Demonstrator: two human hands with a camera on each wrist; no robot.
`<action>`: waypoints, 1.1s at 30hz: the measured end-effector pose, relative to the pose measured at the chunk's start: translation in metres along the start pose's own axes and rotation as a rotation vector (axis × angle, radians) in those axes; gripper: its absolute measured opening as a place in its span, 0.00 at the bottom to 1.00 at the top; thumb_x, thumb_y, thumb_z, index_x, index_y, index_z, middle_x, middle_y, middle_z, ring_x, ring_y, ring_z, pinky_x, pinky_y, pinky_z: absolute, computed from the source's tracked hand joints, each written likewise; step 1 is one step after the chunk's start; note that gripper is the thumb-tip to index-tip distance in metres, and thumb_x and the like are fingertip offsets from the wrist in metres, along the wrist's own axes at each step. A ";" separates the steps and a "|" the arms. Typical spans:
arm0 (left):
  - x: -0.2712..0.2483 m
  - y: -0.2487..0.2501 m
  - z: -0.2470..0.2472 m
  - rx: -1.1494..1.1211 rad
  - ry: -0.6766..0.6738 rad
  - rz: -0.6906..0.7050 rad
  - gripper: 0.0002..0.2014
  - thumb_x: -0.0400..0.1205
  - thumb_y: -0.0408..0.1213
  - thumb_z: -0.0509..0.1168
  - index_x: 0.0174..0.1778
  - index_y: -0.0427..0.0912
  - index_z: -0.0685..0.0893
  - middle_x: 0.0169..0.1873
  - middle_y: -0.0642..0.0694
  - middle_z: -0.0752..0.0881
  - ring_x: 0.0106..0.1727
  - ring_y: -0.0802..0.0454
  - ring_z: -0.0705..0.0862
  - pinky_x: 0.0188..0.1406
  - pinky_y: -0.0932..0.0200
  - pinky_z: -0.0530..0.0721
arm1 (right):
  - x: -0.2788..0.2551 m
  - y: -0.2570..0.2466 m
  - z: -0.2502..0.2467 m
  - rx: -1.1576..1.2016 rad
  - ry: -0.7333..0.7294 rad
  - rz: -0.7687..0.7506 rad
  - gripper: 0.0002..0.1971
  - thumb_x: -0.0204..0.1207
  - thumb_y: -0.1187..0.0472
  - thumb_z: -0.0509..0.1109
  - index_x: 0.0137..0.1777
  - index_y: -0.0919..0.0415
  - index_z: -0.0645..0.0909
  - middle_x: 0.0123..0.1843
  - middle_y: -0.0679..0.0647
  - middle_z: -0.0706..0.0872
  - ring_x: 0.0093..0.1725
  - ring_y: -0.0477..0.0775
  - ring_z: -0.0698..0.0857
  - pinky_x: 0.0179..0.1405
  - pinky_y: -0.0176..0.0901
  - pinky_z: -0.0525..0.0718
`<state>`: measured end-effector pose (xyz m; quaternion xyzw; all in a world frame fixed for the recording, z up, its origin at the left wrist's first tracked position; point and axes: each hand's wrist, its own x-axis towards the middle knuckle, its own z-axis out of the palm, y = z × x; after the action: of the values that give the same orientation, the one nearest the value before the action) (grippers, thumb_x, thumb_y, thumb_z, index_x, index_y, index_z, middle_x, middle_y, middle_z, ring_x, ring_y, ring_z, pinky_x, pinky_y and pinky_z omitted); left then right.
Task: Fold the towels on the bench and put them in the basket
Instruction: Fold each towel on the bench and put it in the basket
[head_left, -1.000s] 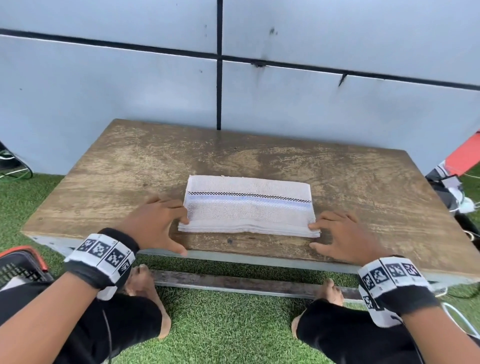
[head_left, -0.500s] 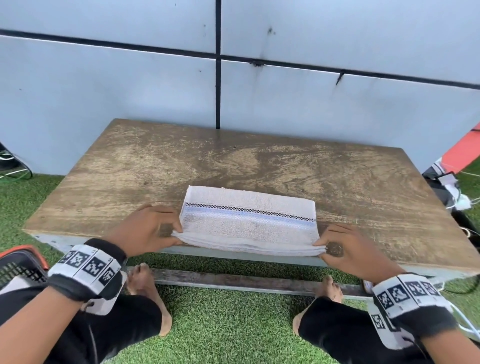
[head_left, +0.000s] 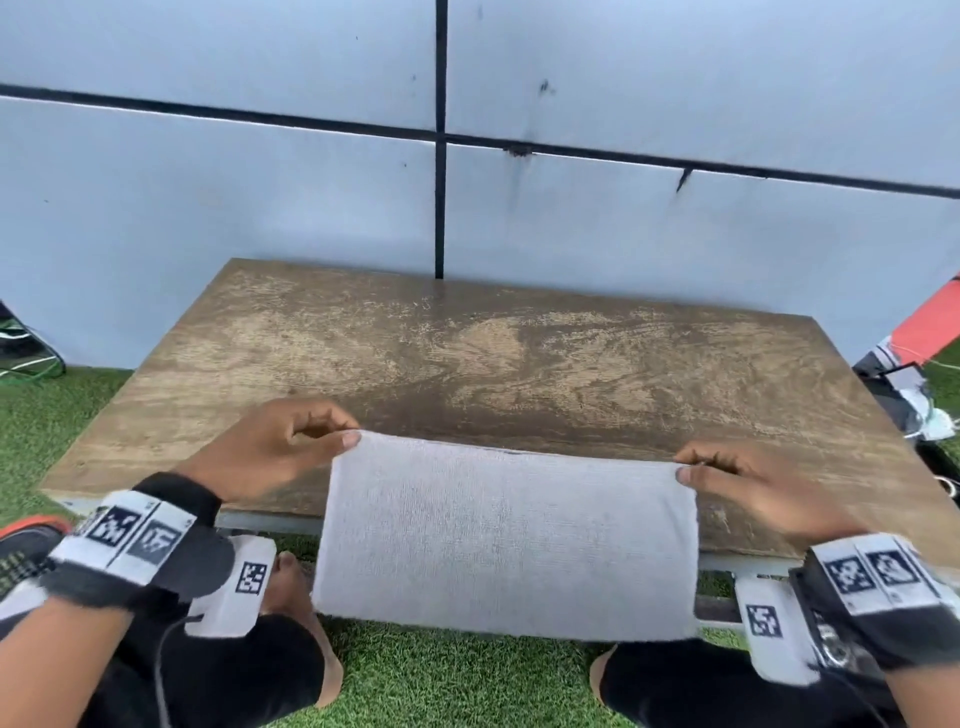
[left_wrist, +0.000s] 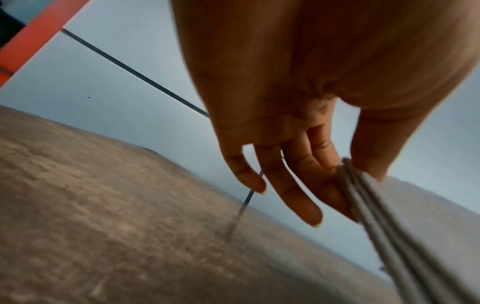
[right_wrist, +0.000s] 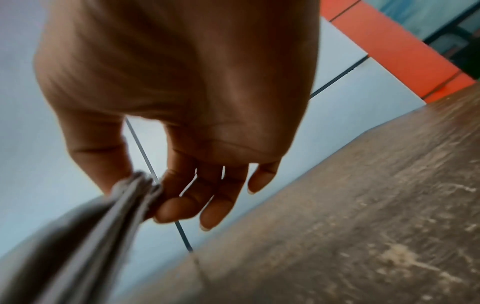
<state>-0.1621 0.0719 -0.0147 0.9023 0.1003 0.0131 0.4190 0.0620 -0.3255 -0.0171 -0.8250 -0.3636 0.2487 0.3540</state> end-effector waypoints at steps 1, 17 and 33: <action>0.006 -0.006 0.003 0.030 -0.019 -0.023 0.13 0.75 0.56 0.62 0.47 0.53 0.85 0.44 0.59 0.87 0.46 0.66 0.84 0.46 0.66 0.77 | 0.007 0.003 0.002 -0.063 -0.023 0.029 0.12 0.73 0.39 0.64 0.44 0.43 0.84 0.42 0.54 0.87 0.44 0.62 0.84 0.48 0.57 0.78; 0.094 -0.036 0.026 0.532 -0.025 -0.178 0.06 0.85 0.40 0.55 0.50 0.48 0.78 0.45 0.54 0.74 0.56 0.47 0.76 0.63 0.44 0.73 | 0.092 0.026 0.014 -0.442 0.049 0.304 0.11 0.80 0.49 0.61 0.45 0.52 0.81 0.41 0.48 0.85 0.45 0.49 0.82 0.57 0.53 0.71; 0.065 0.031 0.166 0.766 -0.015 0.103 0.36 0.78 0.50 0.25 0.83 0.44 0.51 0.83 0.48 0.54 0.83 0.51 0.49 0.80 0.44 0.47 | 0.070 -0.027 0.154 -0.768 0.202 0.009 0.30 0.80 0.49 0.42 0.76 0.61 0.68 0.77 0.56 0.72 0.77 0.55 0.70 0.75 0.52 0.64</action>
<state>-0.0750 -0.0598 -0.1027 0.9974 0.0496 -0.0108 0.0510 -0.0096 -0.1962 -0.1032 -0.9193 -0.3897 0.0137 0.0527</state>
